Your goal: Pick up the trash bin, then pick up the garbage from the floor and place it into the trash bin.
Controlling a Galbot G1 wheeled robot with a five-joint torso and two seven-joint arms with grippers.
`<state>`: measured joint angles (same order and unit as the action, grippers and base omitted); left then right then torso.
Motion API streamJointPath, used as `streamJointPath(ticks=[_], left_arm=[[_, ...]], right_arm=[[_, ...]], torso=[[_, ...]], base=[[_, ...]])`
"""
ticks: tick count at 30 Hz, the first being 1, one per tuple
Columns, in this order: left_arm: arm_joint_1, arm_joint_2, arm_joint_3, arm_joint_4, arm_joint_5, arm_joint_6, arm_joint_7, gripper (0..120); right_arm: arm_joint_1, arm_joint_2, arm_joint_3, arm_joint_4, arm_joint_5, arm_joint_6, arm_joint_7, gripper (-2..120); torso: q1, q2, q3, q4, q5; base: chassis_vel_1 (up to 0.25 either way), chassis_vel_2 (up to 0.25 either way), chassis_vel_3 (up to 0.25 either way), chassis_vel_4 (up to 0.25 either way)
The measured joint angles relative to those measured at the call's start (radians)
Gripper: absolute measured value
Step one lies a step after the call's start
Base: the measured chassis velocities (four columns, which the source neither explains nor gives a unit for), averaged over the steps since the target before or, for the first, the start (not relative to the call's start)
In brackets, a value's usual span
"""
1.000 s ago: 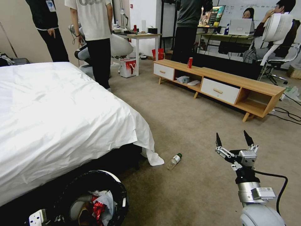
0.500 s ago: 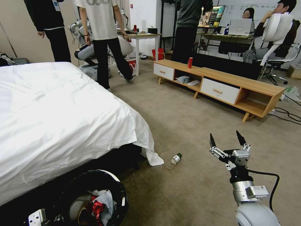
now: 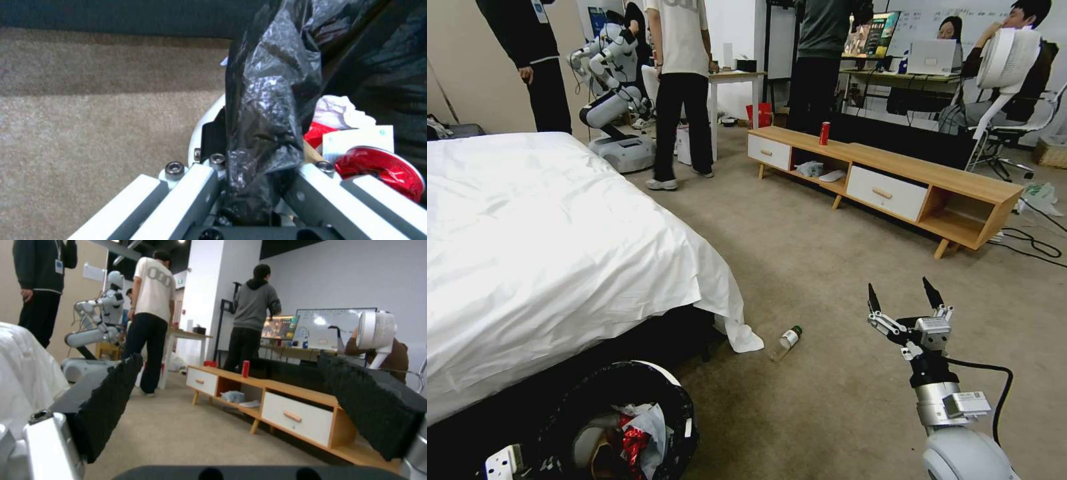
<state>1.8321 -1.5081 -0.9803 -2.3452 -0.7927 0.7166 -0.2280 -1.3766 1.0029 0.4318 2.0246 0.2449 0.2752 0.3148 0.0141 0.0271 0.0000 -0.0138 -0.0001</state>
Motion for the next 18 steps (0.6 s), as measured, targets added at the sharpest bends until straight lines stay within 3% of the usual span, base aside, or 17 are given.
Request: streamJointPath(ticks=[18], left_arm=[[-0.002,-0.004,0.0,0.001,0.0,0.0,0.0,0]], right_arm=[[0.012,0.003,-0.014,-0.014,0.0,0.01,-0.009,100]], torso=[[0.0,0.0,0.0,-0.0002,0.0003]], base=[[-0.085,-0.099,0.084,0.09]])
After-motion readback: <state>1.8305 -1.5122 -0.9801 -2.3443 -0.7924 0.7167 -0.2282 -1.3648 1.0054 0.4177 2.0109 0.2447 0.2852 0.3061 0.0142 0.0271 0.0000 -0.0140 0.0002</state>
